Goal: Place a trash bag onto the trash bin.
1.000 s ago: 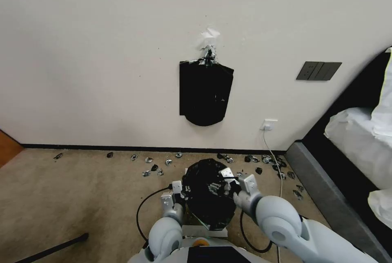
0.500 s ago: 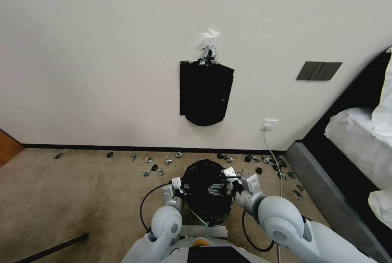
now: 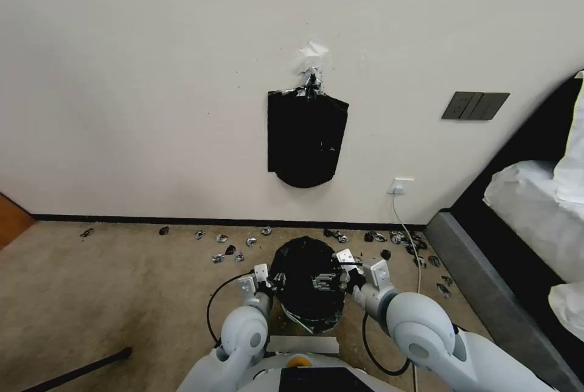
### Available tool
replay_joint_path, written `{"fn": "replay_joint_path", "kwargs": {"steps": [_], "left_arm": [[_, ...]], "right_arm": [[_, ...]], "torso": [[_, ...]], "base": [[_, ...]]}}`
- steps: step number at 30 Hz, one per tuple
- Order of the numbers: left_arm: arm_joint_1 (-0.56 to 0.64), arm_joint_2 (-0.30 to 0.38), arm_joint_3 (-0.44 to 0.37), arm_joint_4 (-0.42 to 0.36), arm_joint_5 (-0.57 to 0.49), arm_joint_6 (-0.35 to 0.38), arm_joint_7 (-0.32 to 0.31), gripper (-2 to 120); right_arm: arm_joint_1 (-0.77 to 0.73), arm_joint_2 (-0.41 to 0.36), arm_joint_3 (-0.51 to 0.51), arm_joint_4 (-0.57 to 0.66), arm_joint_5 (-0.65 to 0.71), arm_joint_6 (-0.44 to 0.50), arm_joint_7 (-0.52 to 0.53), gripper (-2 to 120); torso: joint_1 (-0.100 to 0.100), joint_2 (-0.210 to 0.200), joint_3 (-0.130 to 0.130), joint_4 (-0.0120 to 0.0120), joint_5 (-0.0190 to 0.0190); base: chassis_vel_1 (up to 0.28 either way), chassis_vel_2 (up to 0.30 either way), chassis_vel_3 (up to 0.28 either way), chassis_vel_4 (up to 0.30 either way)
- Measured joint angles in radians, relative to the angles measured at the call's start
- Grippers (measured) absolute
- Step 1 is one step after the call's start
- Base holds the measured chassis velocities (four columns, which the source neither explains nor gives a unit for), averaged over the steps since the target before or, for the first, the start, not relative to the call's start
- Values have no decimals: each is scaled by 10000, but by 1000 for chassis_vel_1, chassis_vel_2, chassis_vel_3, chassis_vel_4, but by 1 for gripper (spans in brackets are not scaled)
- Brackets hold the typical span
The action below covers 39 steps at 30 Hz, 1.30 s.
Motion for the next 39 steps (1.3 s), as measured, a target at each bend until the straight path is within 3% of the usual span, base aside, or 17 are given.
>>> {"fn": "replay_joint_path", "kwargs": {"steps": [1, 4, 5, 8, 9, 12, 20, 27, 39], "left_arm": [[0, 0, 0, 0, 0, 0, 0, 77], [798, 55, -766, -17, 1669, -1774, 987, 92], [798, 55, -766, -17, 1669, -1774, 987, 92], [1384, -174, -1563, 36, 2508, -3070, 1521, 99], [1384, -174, -1563, 36, 2508, -3070, 1521, 99], [2203, -490, -2645, 10, 3161, -4456, 2091, 100], [3424, -1153, -3479, 95, 3858, -5883, 2500, 100], [3785, -1651, -3431, 400, 4200, -6446, 2680, 100], [3755, -1656, -3373, 421, 4206, -6436, 2669, 100]], "right_arm": [[0, 0, 0, 0, 0, 0, 0, 100], [-820, 1093, 745, -999, -2576, 1781, -1194, 100], [-820, 1093, 745, -999, -2576, 1781, -1194, 100], [-1590, 2101, 1628, -1678, -4320, 3283, -1850, 100], [-1590, 2101, 1628, -1678, -4320, 3283, -1850, 100], [-2817, 3248, 2840, -2205, -5320, 5152, -2244, 100], [-4131, 4860, 3517, -2457, -6170, 7325, -2575, 100], [-4237, 5325, 3589, -2320, -6425, 7641, -2536, 100], [-4191, 5292, 3571, -2283, -6422, 7587, -2481, 100]], "torso": [[0, 0, 0, 0, 0], [0, 0, 0, 1, 1], [0, 0, 0, 1, 1], [0, 0, -1, 0, 0], [0, 0, -1, 0, 0], [0, 0, -1, -1, -1], [0, 0, -2, 1, 1], [0, 0, -1, 2, 1], [0, 0, -1, 0, 2]], "base": [[0, 0, 0, 0], [0, 0, 0, 0], [0, 0, 0, 0], [0, 0, 0, 0], [0, 0, 0, 0], [0, 0, 0, 0], [0, 0, 0, 0], [0, 0, 0, 0], [0, 0, 0, 0]]}}
